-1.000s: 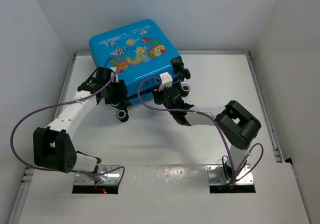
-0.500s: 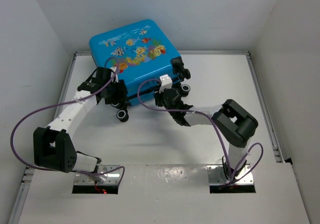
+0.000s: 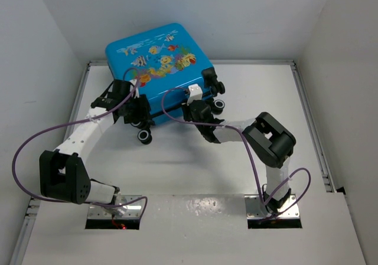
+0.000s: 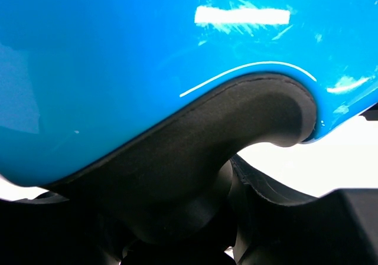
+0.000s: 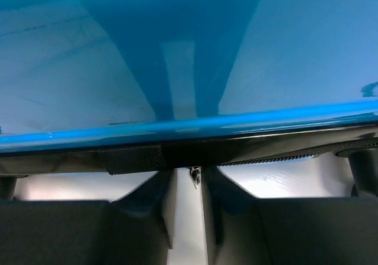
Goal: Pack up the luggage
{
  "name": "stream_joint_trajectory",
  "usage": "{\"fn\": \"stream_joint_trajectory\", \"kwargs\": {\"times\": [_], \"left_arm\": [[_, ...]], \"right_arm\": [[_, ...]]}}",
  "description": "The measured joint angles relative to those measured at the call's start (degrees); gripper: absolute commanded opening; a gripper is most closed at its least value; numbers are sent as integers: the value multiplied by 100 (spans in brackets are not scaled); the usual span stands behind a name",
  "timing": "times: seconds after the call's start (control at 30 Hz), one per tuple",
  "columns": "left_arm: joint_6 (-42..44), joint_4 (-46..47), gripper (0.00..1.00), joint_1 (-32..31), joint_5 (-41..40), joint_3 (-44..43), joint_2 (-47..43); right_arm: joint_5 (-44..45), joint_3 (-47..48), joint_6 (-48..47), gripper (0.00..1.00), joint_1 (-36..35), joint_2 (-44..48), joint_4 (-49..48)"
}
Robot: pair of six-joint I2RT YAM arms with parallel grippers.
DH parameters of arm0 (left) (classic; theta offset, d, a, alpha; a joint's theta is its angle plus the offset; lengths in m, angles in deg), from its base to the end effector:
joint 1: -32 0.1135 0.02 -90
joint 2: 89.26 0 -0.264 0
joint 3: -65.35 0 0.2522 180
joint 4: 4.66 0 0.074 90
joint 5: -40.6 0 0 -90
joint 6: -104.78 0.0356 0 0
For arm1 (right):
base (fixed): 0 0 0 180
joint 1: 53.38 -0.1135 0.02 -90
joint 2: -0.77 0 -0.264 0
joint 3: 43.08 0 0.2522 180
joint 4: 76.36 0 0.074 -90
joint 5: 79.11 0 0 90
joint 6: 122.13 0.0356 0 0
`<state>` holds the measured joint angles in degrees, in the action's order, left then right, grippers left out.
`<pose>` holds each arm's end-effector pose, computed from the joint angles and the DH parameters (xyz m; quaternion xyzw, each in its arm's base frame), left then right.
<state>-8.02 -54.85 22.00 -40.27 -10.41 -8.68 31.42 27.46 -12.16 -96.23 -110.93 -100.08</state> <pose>0.2853 -0.0560 0.2633 -0.0822 0.9475 -0.1574 0.2660 0.3090 0.2696 0.1606 -0.0540 0.7984 0.1808 0.5718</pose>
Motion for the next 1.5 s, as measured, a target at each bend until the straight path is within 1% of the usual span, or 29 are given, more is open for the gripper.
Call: {"fn": "stream_joint_trajectory", "kwargs": {"times": [0.1, 0.13, 0.4, 0.53, 0.83, 1.03, 1.23, 1.27, 1.4, 1.5], "left_arm": [[-9, 4, 0, 9, 22, 4, 2], [-11, 7, 0, 13, 28, 2, 2], [-17, -7, 0, 118, 168, -15, 42], [28, 0, 0, 313, 417, -13, 81], [503, -44, 0, 955, 938, -52, 236], [651, -382, 0, 1231, 1239, -389, 581], [719, -986, 0, 1499, 1530, -966, 1128], [798, -1047, 0, 1550, 1440, -1054, 1182], [1019, -1178, 0, 1784, 1285, -1322, 1362], [1102, -1287, 0, 1814, 1248, -1434, 1438]], "right_arm": [[-22, 2, 28, 3, 11, 0, 13], [-66, 2, 57, 0, 31, 0, 20], [-232, -9, 50, 0, 92, -17, -28], [-402, -160, 63, 0, 184, 35, -157], [-599, -531, 90, 0, 741, 496, -76], [-868, -623, -61, 0, 767, 573, -66], [-1257, -798, -254, 0, 861, 741, -74], [-1161, -828, -203, 0, 955, 800, -90], [-1244, -938, -33, 0, 1578, 1069, -114], [-1497, -914, 59, 0, 1681, 1060, -105]]}}
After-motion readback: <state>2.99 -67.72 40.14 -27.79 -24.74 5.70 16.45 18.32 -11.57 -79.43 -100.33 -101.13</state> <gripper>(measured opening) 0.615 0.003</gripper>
